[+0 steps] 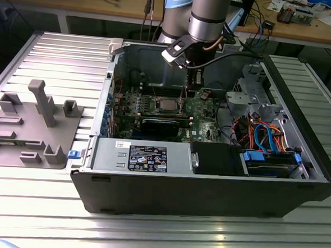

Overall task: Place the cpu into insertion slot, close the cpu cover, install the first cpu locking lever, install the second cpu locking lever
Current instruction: 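Close the cpu cover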

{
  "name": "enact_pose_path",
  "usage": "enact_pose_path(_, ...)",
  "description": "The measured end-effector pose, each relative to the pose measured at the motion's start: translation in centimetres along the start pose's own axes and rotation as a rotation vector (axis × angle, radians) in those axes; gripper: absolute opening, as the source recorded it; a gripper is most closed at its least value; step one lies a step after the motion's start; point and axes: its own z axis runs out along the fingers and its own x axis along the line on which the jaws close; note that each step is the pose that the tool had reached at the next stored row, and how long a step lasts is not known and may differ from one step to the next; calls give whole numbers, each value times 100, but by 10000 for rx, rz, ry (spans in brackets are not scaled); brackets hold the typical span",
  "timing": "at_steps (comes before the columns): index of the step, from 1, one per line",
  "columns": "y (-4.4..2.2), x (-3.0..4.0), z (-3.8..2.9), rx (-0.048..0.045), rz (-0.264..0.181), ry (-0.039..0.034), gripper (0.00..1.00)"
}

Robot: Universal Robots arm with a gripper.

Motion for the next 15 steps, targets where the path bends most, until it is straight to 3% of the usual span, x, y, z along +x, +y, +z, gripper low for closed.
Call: enact_pose_path(15, -48, 0, -1, 0, -1, 0, 11)
